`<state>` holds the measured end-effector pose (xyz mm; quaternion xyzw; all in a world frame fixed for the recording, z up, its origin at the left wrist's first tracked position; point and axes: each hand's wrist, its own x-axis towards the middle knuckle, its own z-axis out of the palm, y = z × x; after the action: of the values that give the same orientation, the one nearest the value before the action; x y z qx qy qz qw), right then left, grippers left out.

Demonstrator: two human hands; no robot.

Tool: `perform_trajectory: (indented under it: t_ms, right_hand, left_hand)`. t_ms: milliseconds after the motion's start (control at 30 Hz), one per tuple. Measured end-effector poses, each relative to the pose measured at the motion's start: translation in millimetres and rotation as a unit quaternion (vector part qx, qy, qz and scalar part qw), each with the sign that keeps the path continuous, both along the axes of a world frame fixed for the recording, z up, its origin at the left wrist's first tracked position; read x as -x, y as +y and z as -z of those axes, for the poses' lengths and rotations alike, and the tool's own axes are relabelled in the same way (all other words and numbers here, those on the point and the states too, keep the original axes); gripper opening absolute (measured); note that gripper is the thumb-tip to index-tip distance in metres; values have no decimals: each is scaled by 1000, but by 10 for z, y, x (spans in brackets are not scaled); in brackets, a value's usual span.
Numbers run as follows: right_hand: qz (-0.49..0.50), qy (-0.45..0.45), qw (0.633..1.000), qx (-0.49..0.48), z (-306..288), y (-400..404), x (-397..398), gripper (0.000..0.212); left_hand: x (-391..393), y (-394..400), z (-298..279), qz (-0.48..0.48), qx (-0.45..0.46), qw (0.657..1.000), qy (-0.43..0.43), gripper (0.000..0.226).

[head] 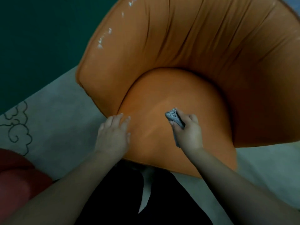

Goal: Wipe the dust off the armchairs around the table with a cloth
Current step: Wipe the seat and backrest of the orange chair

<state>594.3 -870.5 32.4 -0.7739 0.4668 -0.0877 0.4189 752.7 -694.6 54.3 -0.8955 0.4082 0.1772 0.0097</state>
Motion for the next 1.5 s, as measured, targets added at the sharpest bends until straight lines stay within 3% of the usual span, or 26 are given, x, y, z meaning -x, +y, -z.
perform_trajectory:
  t_ms: [200, 400, 600, 800, 1167, 1367, 1500]
  right_hand:
    - [40, -6, 999, -8, -396, 248, -478, 50]
    - [143, 3, 990, 1, -712, 600, -1081, 50]
    - [251, -48, 967, -20, -1038, 812, -1524, 50]
    - [280, -66, 958, 0, -1190, 785, -1745, 50]
    - [212, -67, 975, -15, -1143, 654, -2116, 50]
    - [251, -57, 966, -34, -1060, 719, -2433, 52]
    - [334, -40, 941, -33, -968, 745, -2720, 58]
  left_hand:
    - [-598, 142, -343, 43, 1, 999, 0, 60]
    - [-1419, 291, -752, 101, 27, 994, 22, 60]
    - [-2015, 283, -1081, 136, 58, 988, 46, 61]
    - [-2248, 39, -1116, 153, 36, 985, 73, 64]
    - [-2699, -467, -1039, 137, 43, 980, 137, 72]
    - [-3125, -893, -939, 176, 12, 963, 206, 88]
    - [-3356, -1179, -877, 247, -33, 940, 232, 105]
